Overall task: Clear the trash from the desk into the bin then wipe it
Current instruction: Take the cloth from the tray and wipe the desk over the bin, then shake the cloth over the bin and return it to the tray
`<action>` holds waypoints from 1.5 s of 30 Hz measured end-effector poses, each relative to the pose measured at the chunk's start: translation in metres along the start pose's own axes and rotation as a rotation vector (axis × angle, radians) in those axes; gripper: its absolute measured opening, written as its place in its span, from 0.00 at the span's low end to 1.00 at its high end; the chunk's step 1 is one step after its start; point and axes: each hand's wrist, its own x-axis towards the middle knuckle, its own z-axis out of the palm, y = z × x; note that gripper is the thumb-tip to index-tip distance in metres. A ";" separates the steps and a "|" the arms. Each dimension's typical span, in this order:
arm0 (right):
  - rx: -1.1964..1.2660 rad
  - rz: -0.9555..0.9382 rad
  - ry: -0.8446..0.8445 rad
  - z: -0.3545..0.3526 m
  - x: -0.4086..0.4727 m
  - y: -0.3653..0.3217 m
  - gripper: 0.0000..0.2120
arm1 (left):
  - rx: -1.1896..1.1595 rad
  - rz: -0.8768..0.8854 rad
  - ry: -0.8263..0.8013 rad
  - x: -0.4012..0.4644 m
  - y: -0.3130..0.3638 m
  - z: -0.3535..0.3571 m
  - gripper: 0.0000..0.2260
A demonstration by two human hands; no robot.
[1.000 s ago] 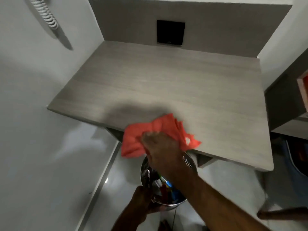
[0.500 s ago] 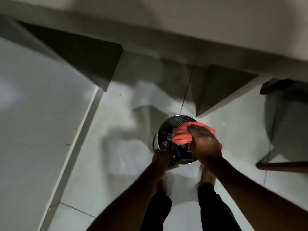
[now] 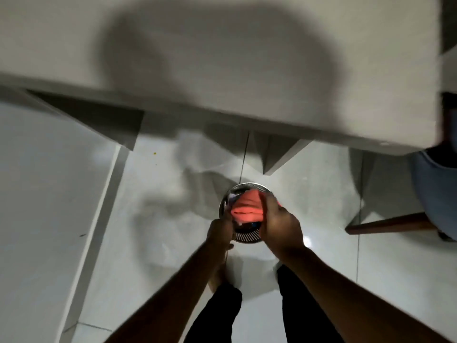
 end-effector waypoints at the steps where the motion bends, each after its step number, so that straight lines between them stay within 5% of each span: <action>1: -0.093 0.055 -0.009 -0.017 -0.009 -0.020 0.27 | -0.039 0.040 -0.018 -0.022 0.012 -0.004 0.31; 5: -0.244 0.020 0.025 -0.080 -0.065 -0.091 0.36 | 0.022 0.322 -0.204 -0.143 0.066 -0.029 0.29; 9: -0.101 0.061 0.253 -0.145 -0.093 -0.169 0.34 | 0.474 0.685 0.008 -0.250 0.119 -0.038 0.15; 17: 0.688 -0.095 0.451 -0.280 -0.092 -0.202 0.45 | 0.982 1.046 -0.180 -0.411 0.239 -0.035 0.16; 20: 1.012 -0.091 0.307 -0.346 -0.059 -0.166 0.42 | 0.944 1.103 -0.310 -0.447 0.281 -0.004 0.14; 23: 1.280 -0.069 0.034 -0.405 -0.028 -0.123 0.26 | 0.837 1.110 -0.380 -0.462 0.320 0.048 0.12; 26: 1.377 -0.017 0.060 -0.444 0.002 -0.087 0.19 | 0.695 1.069 -0.402 -0.454 0.364 0.113 0.12; 32: 1.131 0.226 0.485 -0.501 0.071 0.000 0.23 | 0.692 1.150 -0.282 -0.395 0.447 0.255 0.11; 37: 0.750 0.307 0.698 -0.521 0.148 0.054 0.23 | 0.808 1.355 0.096 -0.342 0.490 0.347 0.18; 42: 0.528 0.446 0.510 -0.518 0.213 0.085 0.15 | 1.025 1.244 0.082 -0.291 0.499 0.381 0.22; 45: 0.370 0.517 0.394 -0.505 0.227 0.097 0.13 | 1.140 1.294 0.069 -0.272 0.485 0.373 0.13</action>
